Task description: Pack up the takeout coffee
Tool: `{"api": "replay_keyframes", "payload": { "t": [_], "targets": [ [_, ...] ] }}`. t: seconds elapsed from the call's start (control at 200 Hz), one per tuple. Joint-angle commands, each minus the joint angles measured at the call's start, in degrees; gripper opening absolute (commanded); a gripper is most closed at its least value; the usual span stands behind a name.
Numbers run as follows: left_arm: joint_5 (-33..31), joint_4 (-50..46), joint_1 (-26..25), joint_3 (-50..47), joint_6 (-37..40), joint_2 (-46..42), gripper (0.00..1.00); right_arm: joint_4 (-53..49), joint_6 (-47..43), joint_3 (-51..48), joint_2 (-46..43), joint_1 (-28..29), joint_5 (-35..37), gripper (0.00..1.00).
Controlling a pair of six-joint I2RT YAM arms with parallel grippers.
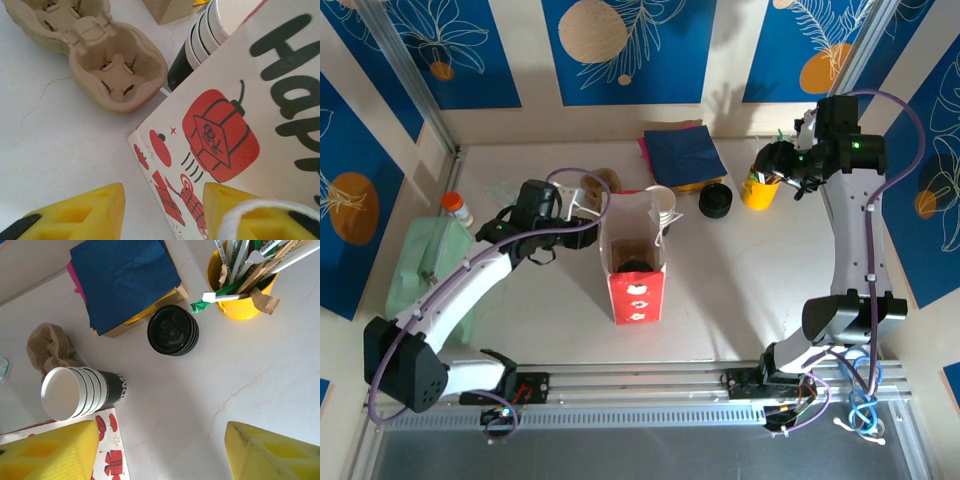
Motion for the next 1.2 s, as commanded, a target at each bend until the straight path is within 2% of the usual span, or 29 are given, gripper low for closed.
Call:
{"api": "replay_keyframes", "payload": {
  "t": [0.0,0.235,0.775,1.055,1.195],
  "targets": [
    [3.4,1.57,1.37,2.93,-0.04,1.19,0.44,0.81,0.7,-0.25,-1.32,-0.27,-2.22,0.67],
    [4.3,1.35,1.92,3.63,0.06,1.23,0.44,1.22,1.0,-1.35,-1.98,-0.32,-2.04,0.68],
    [2.52,-3.68,1.99,0.27,-0.39,-7.2,0.48,2.76,0.64,-0.62,1.2,-0.68,-0.98,0.68],
    [-2.25,-9.4,2.01,-2.32,0.38,-15.51,0.52,3.85,0.66,2.43,6.17,-0.6,1.48,0.67],
    [-5.42,-9.24,2.01,-5.55,0.67,-23.32,0.51,3.98,0.87,4.57,9.2,0.69,5.85,0.64]
  ]
}}
